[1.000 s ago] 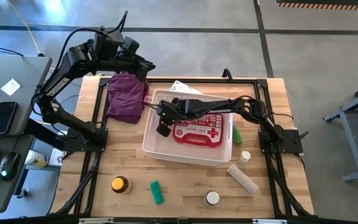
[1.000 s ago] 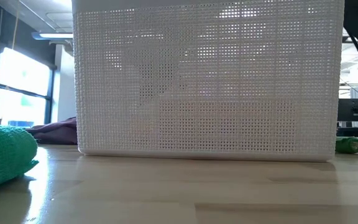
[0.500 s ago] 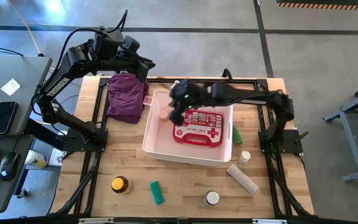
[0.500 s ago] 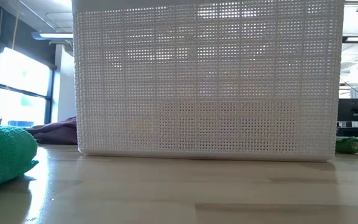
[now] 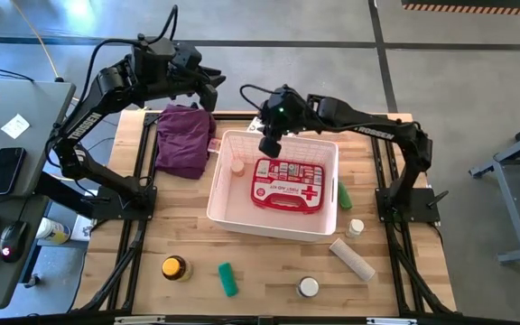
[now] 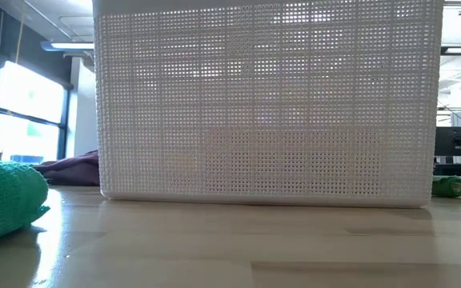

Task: Pick & place medical supplies in basket/bin
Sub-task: Adjust the white bin

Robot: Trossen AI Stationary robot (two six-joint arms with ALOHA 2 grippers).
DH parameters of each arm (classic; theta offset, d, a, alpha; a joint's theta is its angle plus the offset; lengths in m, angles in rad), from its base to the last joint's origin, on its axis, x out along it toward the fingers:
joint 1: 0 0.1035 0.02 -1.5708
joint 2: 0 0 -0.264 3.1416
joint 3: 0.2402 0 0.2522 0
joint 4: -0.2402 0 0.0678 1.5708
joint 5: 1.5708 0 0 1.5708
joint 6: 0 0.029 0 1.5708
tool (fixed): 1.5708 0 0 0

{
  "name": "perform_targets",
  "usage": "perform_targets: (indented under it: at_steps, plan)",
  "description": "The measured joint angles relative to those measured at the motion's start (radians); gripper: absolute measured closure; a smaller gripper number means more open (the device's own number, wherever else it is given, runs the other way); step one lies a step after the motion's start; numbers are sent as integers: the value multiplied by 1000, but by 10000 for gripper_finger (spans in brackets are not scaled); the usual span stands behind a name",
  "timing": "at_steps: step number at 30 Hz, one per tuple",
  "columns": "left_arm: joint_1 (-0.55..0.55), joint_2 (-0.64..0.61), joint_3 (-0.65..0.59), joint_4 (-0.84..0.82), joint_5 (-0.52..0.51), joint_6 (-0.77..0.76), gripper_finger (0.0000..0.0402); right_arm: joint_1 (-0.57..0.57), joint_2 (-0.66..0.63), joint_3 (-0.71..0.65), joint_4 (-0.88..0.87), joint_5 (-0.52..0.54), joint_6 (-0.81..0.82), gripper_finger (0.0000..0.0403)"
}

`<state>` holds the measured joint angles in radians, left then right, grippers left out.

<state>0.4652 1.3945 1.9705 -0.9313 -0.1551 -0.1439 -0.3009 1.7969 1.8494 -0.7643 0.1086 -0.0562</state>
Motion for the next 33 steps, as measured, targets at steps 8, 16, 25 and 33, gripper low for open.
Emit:
perform_targets:
  at_steps: [8, 16, 25, 33]
  plan:
    - [0, 0, 0, -5, 12, 1, 268, -58, 34, 1, -39, -123, -56, 235]
    - [0, 0, 0, -7, 34, 16, 268, -59, 103, -1, -54, -206, -58, 260]
    - [0, 0, 0, -7, 34, 16, 268, -58, 117, 0, -44, -222, -102, 304]
    - [0, 0, 0, -15, 34, 9, 268, -59, 117, 0, -44, -214, -154, 371]
